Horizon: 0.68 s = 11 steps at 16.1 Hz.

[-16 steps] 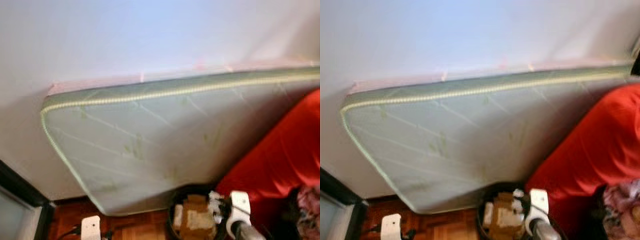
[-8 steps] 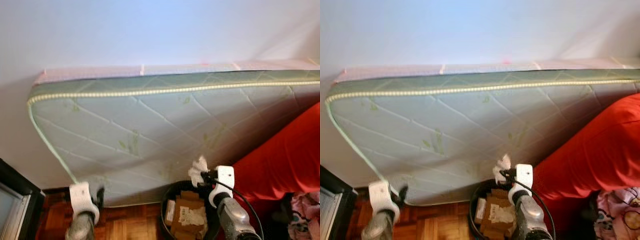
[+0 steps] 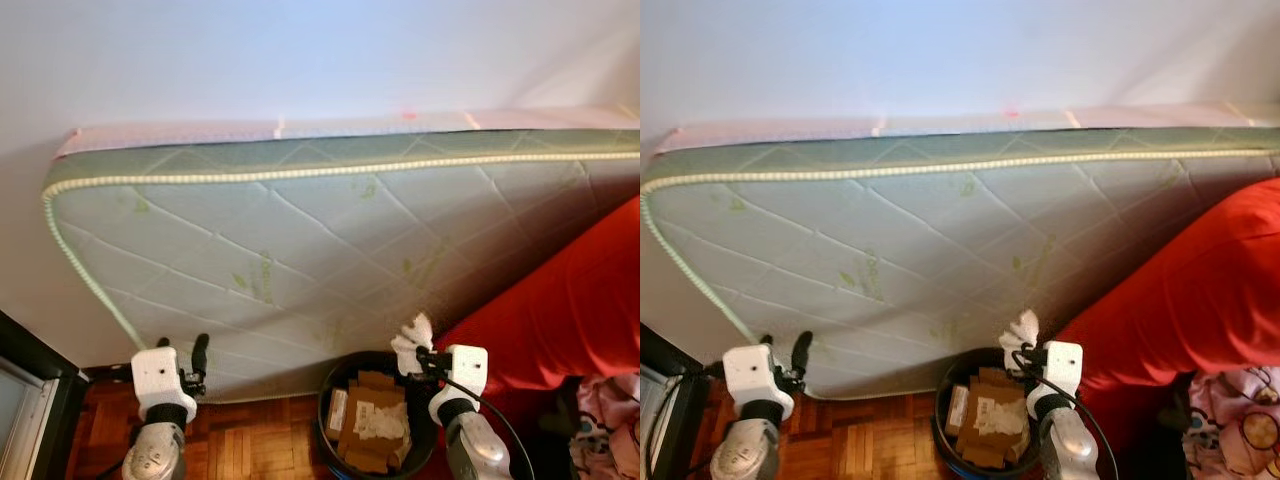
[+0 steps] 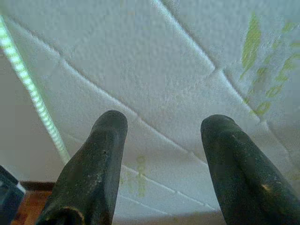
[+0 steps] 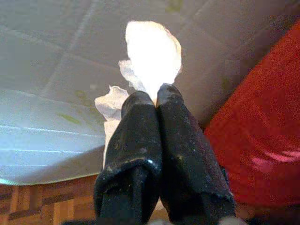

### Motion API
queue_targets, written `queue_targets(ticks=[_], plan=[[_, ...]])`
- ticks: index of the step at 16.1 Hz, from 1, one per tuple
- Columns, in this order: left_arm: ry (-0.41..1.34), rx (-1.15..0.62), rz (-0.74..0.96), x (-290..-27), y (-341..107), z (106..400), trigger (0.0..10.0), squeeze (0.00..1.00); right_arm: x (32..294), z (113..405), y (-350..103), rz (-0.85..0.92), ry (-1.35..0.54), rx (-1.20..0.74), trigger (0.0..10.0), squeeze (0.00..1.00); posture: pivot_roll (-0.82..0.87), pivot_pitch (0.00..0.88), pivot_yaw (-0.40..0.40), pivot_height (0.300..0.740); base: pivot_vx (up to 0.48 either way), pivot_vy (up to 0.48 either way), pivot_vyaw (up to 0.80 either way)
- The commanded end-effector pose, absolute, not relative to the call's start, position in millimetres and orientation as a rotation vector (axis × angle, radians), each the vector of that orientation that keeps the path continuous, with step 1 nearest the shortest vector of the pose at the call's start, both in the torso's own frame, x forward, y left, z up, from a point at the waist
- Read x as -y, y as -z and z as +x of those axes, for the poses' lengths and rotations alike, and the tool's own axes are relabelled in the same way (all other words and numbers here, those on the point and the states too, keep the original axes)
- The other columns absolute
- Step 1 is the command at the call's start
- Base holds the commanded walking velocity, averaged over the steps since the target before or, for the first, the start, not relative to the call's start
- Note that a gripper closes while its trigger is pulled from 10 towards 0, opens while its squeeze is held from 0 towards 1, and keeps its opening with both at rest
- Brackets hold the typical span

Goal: Clean up the room

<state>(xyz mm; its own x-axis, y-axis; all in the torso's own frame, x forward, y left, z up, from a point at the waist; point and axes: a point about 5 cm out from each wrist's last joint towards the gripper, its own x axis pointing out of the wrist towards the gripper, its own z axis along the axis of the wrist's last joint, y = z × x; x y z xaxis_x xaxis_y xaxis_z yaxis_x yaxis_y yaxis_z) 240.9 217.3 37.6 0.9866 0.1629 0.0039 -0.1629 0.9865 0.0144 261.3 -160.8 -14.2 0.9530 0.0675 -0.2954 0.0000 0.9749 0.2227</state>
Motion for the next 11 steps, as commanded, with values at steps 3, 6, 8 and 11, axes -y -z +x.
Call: queue_targets(ticks=[3,6,8,11], plan=[[-0.155,-0.029,0.014,-214.9,-39.7,238.0,10.0,0.0,168.7,256.9,17.2,0.205,0.007,-0.324,10.0,0.0,0.05,0.176,-0.061,0.72,0.0,0.0,0.0],[-0.13,-0.049,0.017,-212.7,-42.3,238.6,10.0,0.0,169.3,254.4,18.8,0.188,-0.008,-0.328,10.0,0.0,0.06,0.19,-0.059,0.697,0.0,0.0,0.0],[-0.131,-0.057,0.02,-213.8,-42.8,236.9,10.0,0.0,169.1,253.8,20.4,0.187,-0.006,-0.343,10.0,0.0,0.07,0.187,-0.06,0.697,0.0,0.0,0.0],[-0.133,-0.065,0.019,-214.0,-43.8,236.7,10.0,0.0,168.9,255.2,22.2,0.171,-0.008,-0.378,10.0,0.0,0.07,0.183,-0.062,0.697,0.0,0.0,0.0]])
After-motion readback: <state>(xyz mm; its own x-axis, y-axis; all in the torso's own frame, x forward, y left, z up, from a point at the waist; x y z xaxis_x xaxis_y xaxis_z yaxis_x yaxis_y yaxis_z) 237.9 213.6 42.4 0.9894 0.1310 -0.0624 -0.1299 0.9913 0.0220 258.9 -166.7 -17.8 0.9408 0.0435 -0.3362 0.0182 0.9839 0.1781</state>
